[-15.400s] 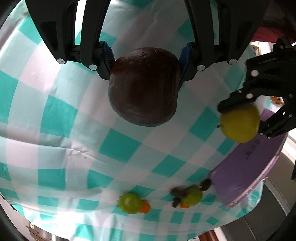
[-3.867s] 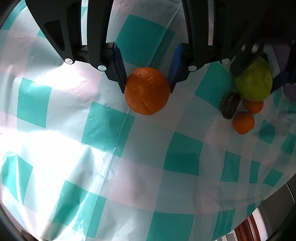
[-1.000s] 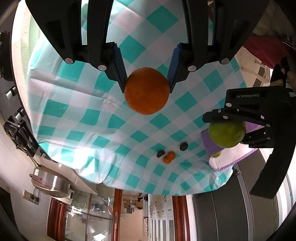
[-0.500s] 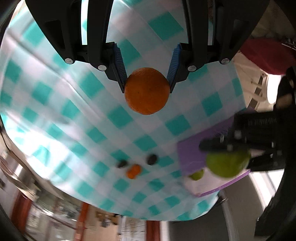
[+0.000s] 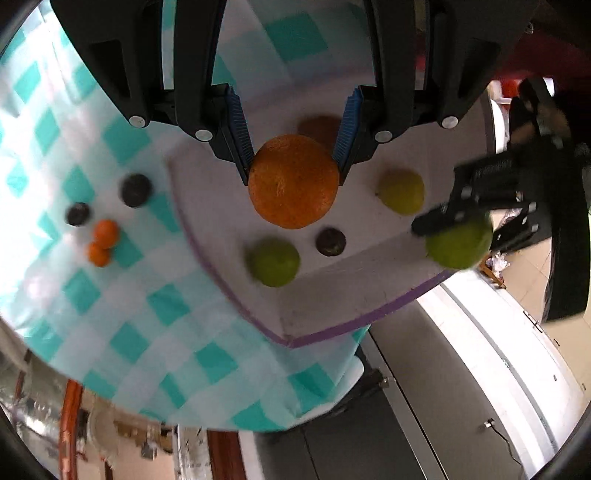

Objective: Organize fruits
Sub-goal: 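Carry the orange and green apple into the box and release both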

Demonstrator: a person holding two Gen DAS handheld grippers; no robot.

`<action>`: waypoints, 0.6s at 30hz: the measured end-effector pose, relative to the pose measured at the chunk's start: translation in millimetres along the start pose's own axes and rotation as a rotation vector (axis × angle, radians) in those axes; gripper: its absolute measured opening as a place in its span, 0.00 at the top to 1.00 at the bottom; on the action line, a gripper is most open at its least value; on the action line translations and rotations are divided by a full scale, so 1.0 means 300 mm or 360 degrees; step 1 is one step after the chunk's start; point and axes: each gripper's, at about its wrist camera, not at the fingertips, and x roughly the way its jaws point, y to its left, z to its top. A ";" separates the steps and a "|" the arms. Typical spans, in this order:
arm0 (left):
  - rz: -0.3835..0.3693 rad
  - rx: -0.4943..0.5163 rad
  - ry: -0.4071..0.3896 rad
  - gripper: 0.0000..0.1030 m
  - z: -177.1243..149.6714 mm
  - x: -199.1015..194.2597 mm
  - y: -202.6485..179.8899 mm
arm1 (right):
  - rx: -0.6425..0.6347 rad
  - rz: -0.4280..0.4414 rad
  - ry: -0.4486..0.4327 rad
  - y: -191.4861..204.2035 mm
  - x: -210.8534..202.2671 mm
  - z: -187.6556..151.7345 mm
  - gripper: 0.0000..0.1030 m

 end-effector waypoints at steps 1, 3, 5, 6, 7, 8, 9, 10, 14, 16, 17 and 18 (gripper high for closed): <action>0.0003 0.0008 0.0025 0.37 0.000 0.018 0.019 | -0.0006 0.0006 0.0025 0.015 0.030 0.018 0.58; -0.0021 0.0002 0.0065 0.37 -0.002 0.050 0.044 | -0.0078 -0.0052 0.0086 0.054 0.091 0.043 0.59; -0.0047 0.0045 0.0105 0.37 0.002 0.084 0.039 | -0.0135 -0.0119 0.0163 0.075 0.147 0.052 0.59; -0.0056 0.0088 0.0122 0.37 0.001 0.099 0.026 | -0.0126 -0.0140 0.0225 0.074 0.189 0.060 0.58; -0.0070 0.0143 0.0134 0.37 -0.002 0.113 0.005 | -0.0116 -0.0168 0.0268 0.070 0.222 0.065 0.58; -0.0080 0.0191 0.0138 0.37 -0.008 0.118 -0.018 | -0.0113 -0.0194 0.0297 0.066 0.245 0.070 0.58; -0.0093 0.0288 0.0158 0.37 -0.008 0.131 -0.054 | -0.0110 -0.0232 0.0346 0.061 0.281 0.077 0.58; -0.0102 0.0339 0.0162 0.37 -0.017 0.128 -0.072 | -0.0100 -0.0250 0.0377 0.057 0.304 0.083 0.58; -0.0180 0.0498 0.0252 0.37 -0.021 0.168 -0.145 | -0.0084 -0.0318 0.0511 0.055 0.393 0.108 0.58; -0.0184 0.0519 0.0324 0.37 -0.033 0.198 -0.154 | -0.0116 -0.0340 0.0543 0.064 0.411 0.107 0.58; -0.0188 0.0517 0.0349 0.37 -0.035 0.208 -0.153 | -0.0135 -0.0345 0.0552 0.070 0.414 0.102 0.58; -0.0193 0.0506 0.0382 0.37 -0.039 0.219 -0.147 | -0.0156 -0.0351 0.0554 0.077 0.416 0.097 0.58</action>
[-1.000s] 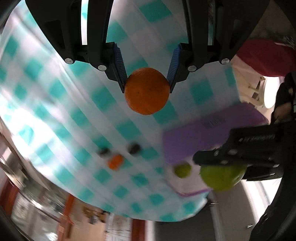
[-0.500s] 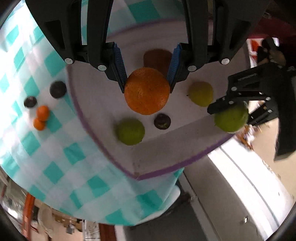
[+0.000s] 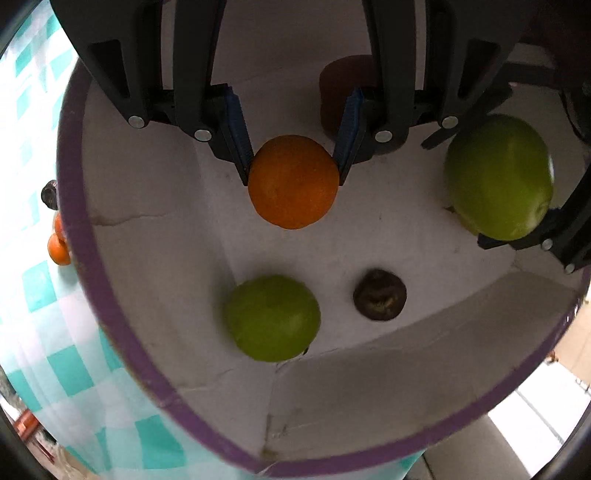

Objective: Organize fruits
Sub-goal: 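Carry the orange and green apple into the box and release both, then lift both grippers out of the box toward the remaining fruits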

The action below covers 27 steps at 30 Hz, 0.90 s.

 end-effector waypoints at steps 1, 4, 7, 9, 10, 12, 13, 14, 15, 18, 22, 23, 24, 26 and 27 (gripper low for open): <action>-0.0008 -0.0015 0.0021 0.37 -0.003 0.007 0.007 | -0.0011 -0.0009 -0.0002 0.004 0.000 -0.003 0.57; -0.0036 -0.0038 0.0071 0.37 -0.005 0.023 0.011 | 0.0022 -0.0011 -0.0030 0.000 -0.011 -0.003 0.44; -0.0042 -0.0021 0.0103 0.37 -0.007 0.036 -0.001 | 0.0056 0.0016 -0.0087 -0.009 -0.037 -0.014 0.37; -0.0021 -0.0001 0.0112 0.36 -0.008 0.041 -0.008 | 0.0059 0.0010 -0.0136 -0.015 -0.063 -0.029 0.37; -0.0013 0.0004 0.0097 0.33 -0.008 0.036 -0.013 | 0.0066 0.0016 -0.0176 -0.019 -0.084 -0.035 0.37; 0.0007 -0.0003 0.0023 0.16 -0.008 0.008 -0.016 | 0.0117 0.0092 -0.0346 -0.042 -0.168 -0.056 0.37; 0.0006 -0.0014 -0.0006 0.15 -0.006 -0.003 -0.014 | 0.0147 0.0132 -0.0453 -0.058 -0.216 -0.069 0.38; -0.0020 -0.0061 -0.0042 0.12 -0.005 -0.018 -0.001 | 0.0182 0.0134 -0.0578 -0.084 -0.272 -0.090 0.39; -0.0034 -0.0099 -0.0063 0.10 -0.006 -0.026 0.012 | 0.0228 0.0117 -0.0705 -0.121 -0.329 -0.112 0.39; -0.0057 -0.0196 -0.0120 0.10 -0.014 -0.051 0.048 | 0.0542 0.0097 -0.0971 -0.309 -0.442 -0.181 0.39; -0.0052 -0.0312 -0.0264 0.07 -0.021 -0.103 0.097 | 0.0933 -0.0089 -0.0877 -0.541 -0.366 -0.272 0.37; -0.0046 -0.0340 -0.0318 0.06 -0.022 -0.122 0.108 | 0.0955 -0.0131 -0.0795 -0.581 -0.316 -0.293 0.37; -0.0044 -0.0356 -0.0343 0.05 -0.014 -0.129 0.120 | 0.0961 -0.0173 -0.0680 -0.609 -0.242 -0.311 0.37; -0.0035 -0.0394 -0.0382 0.03 0.001 -0.147 0.137 | 0.0974 -0.0192 -0.0536 -0.639 -0.139 -0.327 0.39; -0.0032 -0.0417 -0.0403 0.03 0.011 -0.162 0.156 | 0.1000 -0.0173 -0.0495 -0.646 -0.093 -0.336 0.39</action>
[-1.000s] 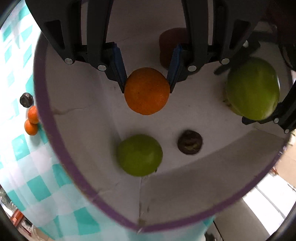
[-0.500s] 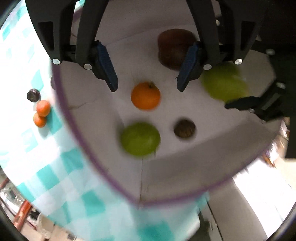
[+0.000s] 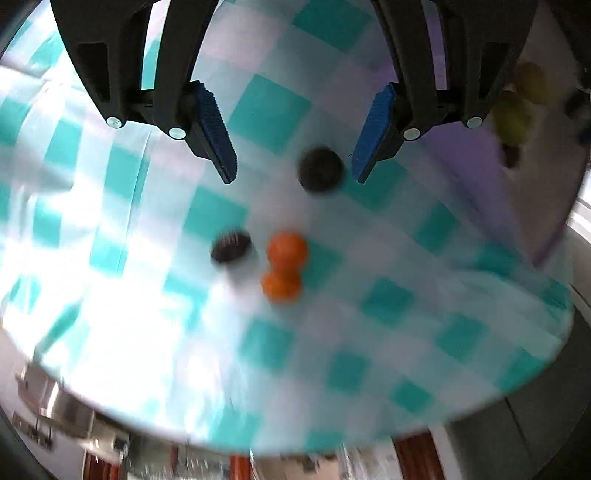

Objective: Organize fruits
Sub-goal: 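Lift both grippers out of the box toward the remaining fruits, then grasp a dark plum with the right gripper while the left grasps a mandarin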

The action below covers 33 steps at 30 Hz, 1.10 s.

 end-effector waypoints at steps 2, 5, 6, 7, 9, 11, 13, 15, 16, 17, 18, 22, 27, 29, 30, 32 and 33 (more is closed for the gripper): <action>-0.0001 -0.0048 -0.0020 0.03 0.024 0.000 0.033 | 0.0022 0.0020 0.0035 0.002 0.040 -0.010 0.40; -0.0002 -0.0097 -0.0018 0.03 0.042 -0.003 0.053 | -0.0037 0.0036 0.0049 0.069 0.076 -0.028 0.43; 0.0002 -0.0107 -0.0019 0.03 0.048 -0.007 0.061 | -0.0038 0.0035 0.0066 0.071 0.114 -0.019 0.45; 0.0006 -0.0107 -0.0022 0.03 0.055 -0.005 0.064 | -0.0034 0.0035 0.0082 0.074 0.134 -0.007 0.46; -0.0007 -0.0098 -0.0032 0.03 0.066 0.007 0.070 | -0.0047 0.0059 0.0075 0.088 0.171 0.000 0.47; -0.0021 -0.0076 -0.0036 0.03 0.082 0.013 0.059 | -0.0076 0.0082 0.0071 0.104 0.190 0.006 0.50; -0.0025 -0.0034 -0.0047 0.03 0.110 0.014 0.034 | -0.0073 0.0101 0.0086 0.102 0.212 -0.002 0.55; -0.0051 0.0024 -0.0055 0.03 0.150 0.021 -0.008 | -0.0068 0.0126 0.0042 0.099 0.223 -0.015 0.58; -0.0063 0.0051 -0.0063 0.03 0.168 0.024 -0.028 | -0.0079 0.0130 0.0032 0.096 0.219 -0.022 0.59; -0.0078 0.0072 -0.0070 0.03 0.182 0.026 -0.045 | -0.0100 0.0126 0.0027 0.098 0.217 -0.026 0.59; -0.0103 0.0103 -0.0079 0.03 0.201 0.030 -0.077 | -0.0097 0.0146 0.0025 0.095 0.218 -0.024 0.59; -0.0153 0.0234 -0.0122 0.03 0.267 0.039 -0.206 | 0.0022 0.0295 0.0035 0.064 0.230 0.005 0.58; -0.0186 0.0259 -0.0217 0.03 0.300 -0.009 -0.334 | 0.0169 0.0350 0.0000 0.022 0.252 0.025 0.53; -0.0203 0.0230 -0.0208 0.03 0.279 -0.030 -0.357 | 0.0081 0.0328 0.0001 0.041 0.249 0.021 0.52; -0.0195 0.0226 -0.0202 0.03 0.268 -0.037 -0.367 | 0.0003 0.0297 -0.0006 0.059 0.250 0.016 0.52; -0.0158 0.0208 -0.0182 0.03 0.239 -0.048 -0.375 | -0.0100 0.0248 -0.0009 0.078 0.272 0.032 0.62; -0.0133 0.0187 -0.0175 0.03 0.224 -0.054 -0.381 | -0.0165 0.0212 -0.0014 0.085 0.272 0.030 0.63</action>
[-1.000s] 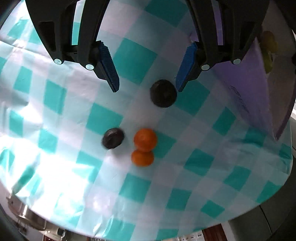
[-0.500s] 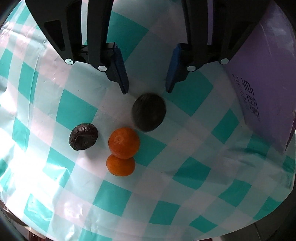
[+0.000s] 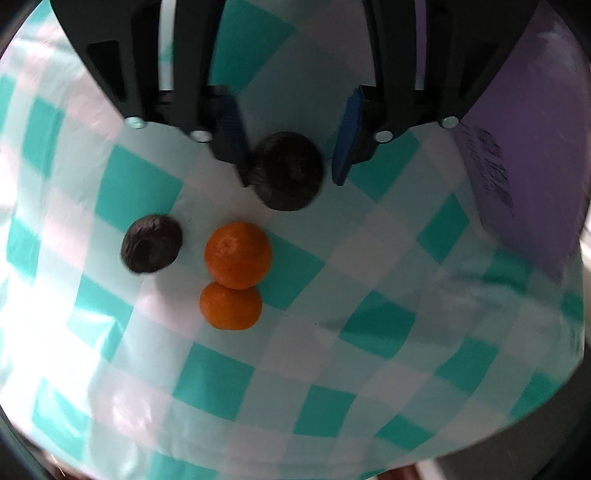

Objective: Organize fruits
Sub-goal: 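Grasp a dark plum with the right gripper while the left grasps a mandarin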

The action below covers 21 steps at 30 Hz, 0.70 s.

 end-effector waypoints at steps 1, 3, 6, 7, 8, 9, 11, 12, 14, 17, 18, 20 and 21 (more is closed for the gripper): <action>0.0023 -0.0015 0.0002 0.03 -0.010 -0.008 -0.011 | -0.0053 -0.0015 -0.0001 0.005 -0.002 -0.003 0.63; 0.0039 -0.0030 0.0000 0.03 -0.019 -0.021 -0.038 | -0.0142 -0.0065 -0.0017 0.005 -0.016 -0.027 0.63; -0.0008 0.0014 -0.0011 0.03 -0.004 -0.024 -0.138 | -0.0014 -0.0020 -0.0051 -0.094 -0.081 -0.096 0.63; -0.0039 0.0034 -0.0008 0.03 0.008 -0.014 -0.180 | 0.0050 -0.0006 -0.0059 -0.136 -0.108 -0.124 0.63; -0.0073 0.0048 -0.0003 0.03 0.020 -0.002 -0.226 | 0.0122 -0.0006 -0.0071 -0.192 -0.148 -0.176 0.63; -0.0118 0.0055 0.0005 0.03 0.037 0.019 -0.286 | 0.0151 -0.0013 -0.0072 -0.237 -0.182 -0.203 0.63; -0.0216 0.0052 0.0045 0.03 0.063 0.076 -0.392 | 0.0199 -0.0026 -0.0062 -0.319 -0.242 -0.295 0.63; -0.0282 0.0035 0.0085 0.03 0.073 0.126 -0.457 | 0.0209 -0.0038 -0.0056 -0.351 -0.273 -0.339 0.63; -0.0285 -0.0012 0.0144 0.03 0.071 0.215 -0.542 | 0.0220 -0.0052 -0.0046 -0.391 -0.341 -0.406 0.63; -0.0213 -0.0124 0.0257 0.04 0.045 0.383 -0.633 | 0.0266 -0.0079 -0.0046 -0.466 -0.387 -0.479 0.63; -0.0138 -0.0163 0.0280 0.06 0.030 0.440 -0.651 | 0.0293 -0.0086 -0.0052 -0.501 -0.410 -0.506 0.63; 0.0008 -0.0165 0.0285 0.08 0.011 0.530 -0.675 | 0.0342 -0.0089 -0.0061 -0.538 -0.430 -0.531 0.63; 0.0065 -0.0145 0.0274 0.08 0.006 0.553 -0.680 | 0.0363 -0.0088 -0.0063 -0.558 -0.438 -0.550 0.63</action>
